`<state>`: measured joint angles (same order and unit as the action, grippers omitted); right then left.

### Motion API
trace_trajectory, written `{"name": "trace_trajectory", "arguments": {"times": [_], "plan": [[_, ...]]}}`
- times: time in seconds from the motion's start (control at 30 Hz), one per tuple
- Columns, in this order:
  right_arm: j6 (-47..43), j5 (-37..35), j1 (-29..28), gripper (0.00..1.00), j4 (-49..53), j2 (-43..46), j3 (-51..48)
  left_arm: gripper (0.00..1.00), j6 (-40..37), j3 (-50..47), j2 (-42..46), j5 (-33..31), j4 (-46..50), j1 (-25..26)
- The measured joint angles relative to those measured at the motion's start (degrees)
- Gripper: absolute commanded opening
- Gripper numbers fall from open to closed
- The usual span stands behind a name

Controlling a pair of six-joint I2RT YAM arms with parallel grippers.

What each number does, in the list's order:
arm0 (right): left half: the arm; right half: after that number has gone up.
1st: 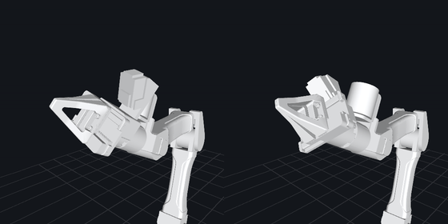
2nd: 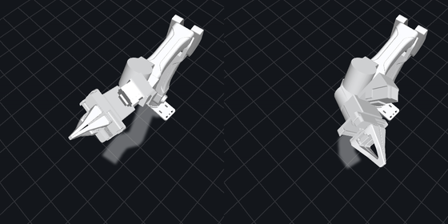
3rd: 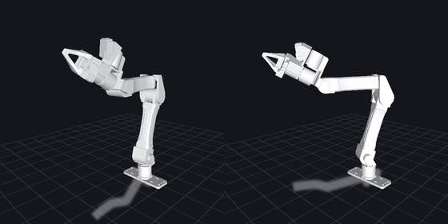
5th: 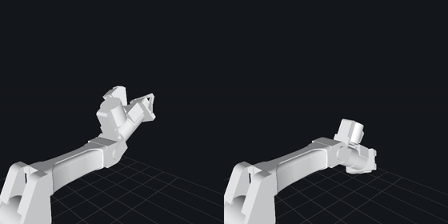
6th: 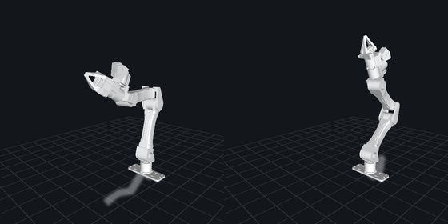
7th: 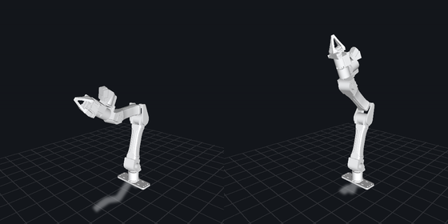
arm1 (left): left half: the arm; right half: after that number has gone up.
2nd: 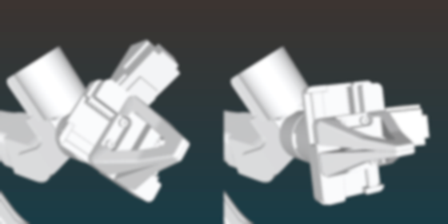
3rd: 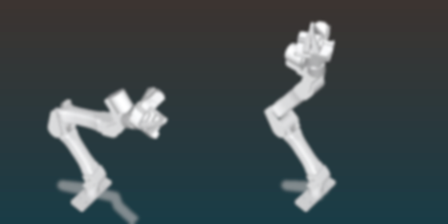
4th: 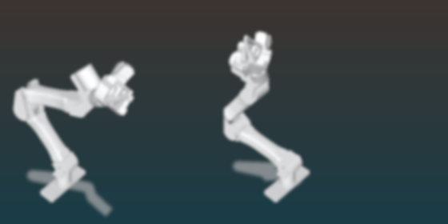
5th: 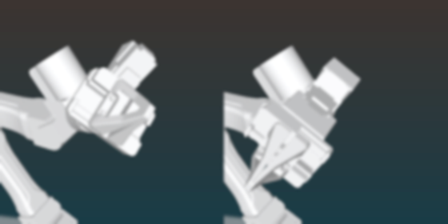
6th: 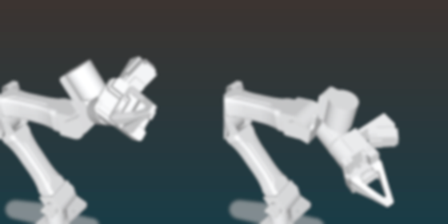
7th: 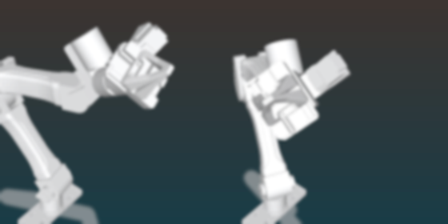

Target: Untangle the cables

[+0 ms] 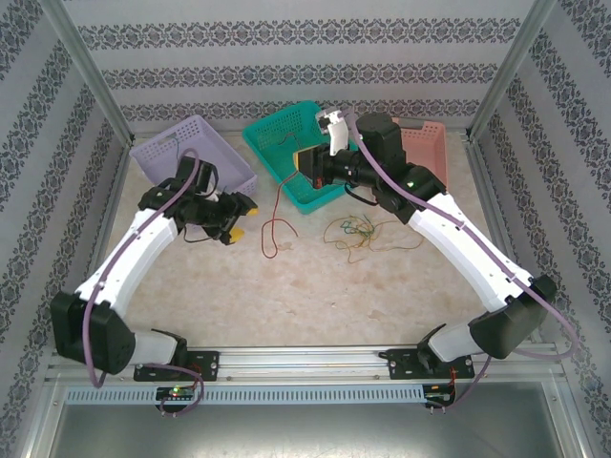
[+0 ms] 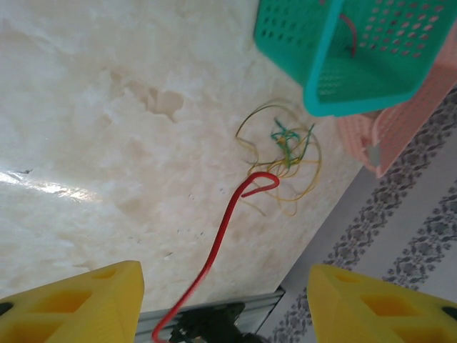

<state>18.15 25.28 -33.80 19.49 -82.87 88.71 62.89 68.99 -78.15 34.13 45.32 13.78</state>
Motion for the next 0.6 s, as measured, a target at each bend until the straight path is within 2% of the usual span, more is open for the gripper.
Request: {"name": "trace_trajectory", "arguments": {"times": [0.3, 0.6], "plan": [[-2.1, 11.8, 3.0, 0.00, -0.2, -4.0, 0.6, 0.58, -17.5, 3.6, -8.1, 6.9, 4.2, 0.0], [-2.0, 14.7, 3.2, 0.00, -0.8, -4.3, 0.7, 0.58, -20.4, 0.8, -9.7, 7.9, 5.3, 2.1]]}}
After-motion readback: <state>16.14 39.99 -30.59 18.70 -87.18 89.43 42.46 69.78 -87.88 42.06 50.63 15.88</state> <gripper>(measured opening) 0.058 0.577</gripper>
